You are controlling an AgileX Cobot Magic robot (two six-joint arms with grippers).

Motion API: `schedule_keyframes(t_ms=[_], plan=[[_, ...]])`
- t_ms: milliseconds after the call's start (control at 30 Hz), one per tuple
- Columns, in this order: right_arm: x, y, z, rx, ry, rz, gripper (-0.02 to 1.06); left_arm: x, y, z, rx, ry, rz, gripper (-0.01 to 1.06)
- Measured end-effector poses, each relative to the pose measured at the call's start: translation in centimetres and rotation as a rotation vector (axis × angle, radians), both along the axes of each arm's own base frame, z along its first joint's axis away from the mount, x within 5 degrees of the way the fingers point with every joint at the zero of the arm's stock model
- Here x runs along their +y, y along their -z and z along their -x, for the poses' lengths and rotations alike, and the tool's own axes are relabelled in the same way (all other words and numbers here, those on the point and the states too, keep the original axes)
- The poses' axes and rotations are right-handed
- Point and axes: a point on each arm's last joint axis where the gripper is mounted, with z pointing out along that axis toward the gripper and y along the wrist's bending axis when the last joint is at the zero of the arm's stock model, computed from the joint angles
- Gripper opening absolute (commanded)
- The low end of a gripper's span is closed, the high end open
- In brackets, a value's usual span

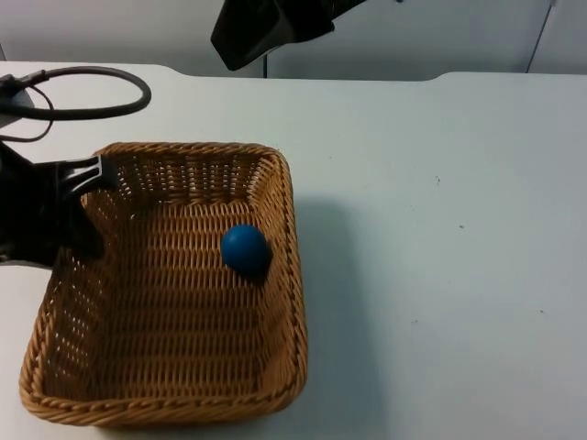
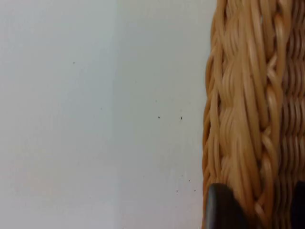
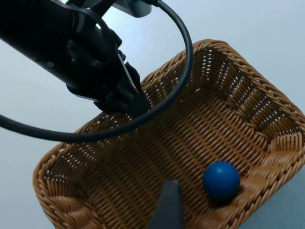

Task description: Pick up the basket with the left hand and place the ball into the basket with the right hand.

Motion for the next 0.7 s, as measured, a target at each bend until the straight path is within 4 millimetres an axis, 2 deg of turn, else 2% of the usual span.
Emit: schedule_keyframes(t_ms=[200, 333, 500, 600, 667, 700], plan=[[0.0, 0.0, 0.0, 0.000, 0.000, 0.000, 0.71, 0.0, 0.0, 0.0, -0.001, 0.000, 0.000, 0.50], [0.0, 0.0, 0.0, 0.000, 0.000, 0.000, 0.71, 0.0, 0.0, 0.0, 0.001, 0.010, -0.001, 0.61], [-0.1, -0.4, 0.2, -0.008, -0.003, -0.004, 0.71, -0.2, -0.5, 0.3, 0.005, 0.028, 0.020, 0.65], [-0.6, -1.4, 0.5, -0.039, -0.008, -0.015, 0.71, -0.4, -2.0, 0.5, -0.030, 0.059, 0.034, 0.65], [-1.0, -2.5, 0.9, -0.067, -0.009, -0.029, 0.71, -0.6, -3.8, 0.6, -0.075, 0.082, 0.049, 0.65], [-1.0, -2.5, 0.9, -0.067, -0.009, -0.029, 0.71, -0.6, -3.8, 0.6, -0.075, 0.082, 0.049, 0.65]])
